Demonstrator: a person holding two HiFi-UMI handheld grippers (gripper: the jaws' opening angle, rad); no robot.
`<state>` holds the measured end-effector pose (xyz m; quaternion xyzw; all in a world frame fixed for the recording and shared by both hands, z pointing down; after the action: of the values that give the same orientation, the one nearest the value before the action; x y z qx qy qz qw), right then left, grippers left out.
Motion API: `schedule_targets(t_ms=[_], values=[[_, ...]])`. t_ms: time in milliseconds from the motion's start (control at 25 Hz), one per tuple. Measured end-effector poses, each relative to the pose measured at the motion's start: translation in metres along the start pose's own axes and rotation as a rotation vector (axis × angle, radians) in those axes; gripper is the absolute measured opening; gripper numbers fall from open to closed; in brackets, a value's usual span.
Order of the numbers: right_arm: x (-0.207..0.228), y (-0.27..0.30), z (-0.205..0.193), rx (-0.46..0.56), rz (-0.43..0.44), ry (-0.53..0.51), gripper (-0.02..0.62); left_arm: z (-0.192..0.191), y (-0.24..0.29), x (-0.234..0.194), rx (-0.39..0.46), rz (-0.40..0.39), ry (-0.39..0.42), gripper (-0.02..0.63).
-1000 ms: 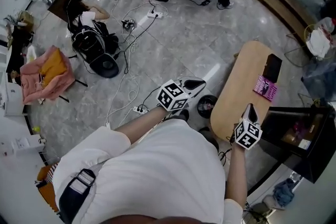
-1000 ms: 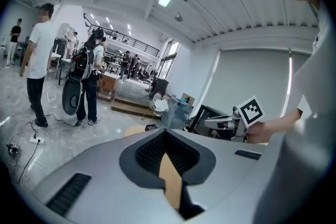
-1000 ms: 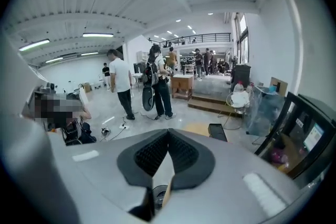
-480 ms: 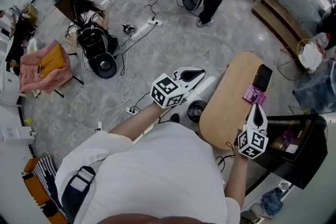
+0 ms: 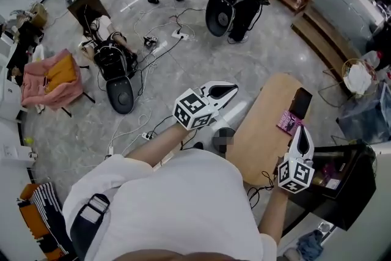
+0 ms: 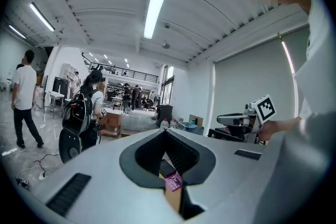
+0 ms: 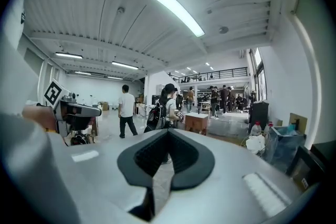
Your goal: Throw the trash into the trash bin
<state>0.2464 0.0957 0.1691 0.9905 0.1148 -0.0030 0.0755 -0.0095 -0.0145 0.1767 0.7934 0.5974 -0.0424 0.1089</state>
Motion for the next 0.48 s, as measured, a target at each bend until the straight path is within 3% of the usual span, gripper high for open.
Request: schedule_targets(t_ms=[480], values=[[0.0075, 0.0056, 0.0029, 0.007, 0.0, 0.009, 0.011, -0.0007, 0.0097, -0.0058, -0.003, 0.001, -0.01, 0.006]])
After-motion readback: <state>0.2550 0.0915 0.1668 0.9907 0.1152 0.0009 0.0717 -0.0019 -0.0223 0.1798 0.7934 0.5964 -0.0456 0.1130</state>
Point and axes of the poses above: the fingertips, and each gripper's own axes: y forward along the fingers, x to its right, z out of its top, the point moved 3 cm from there along -y, backward along the fingers, and after that the axes turned 15 degrees about -z, right-handed, at the moved point
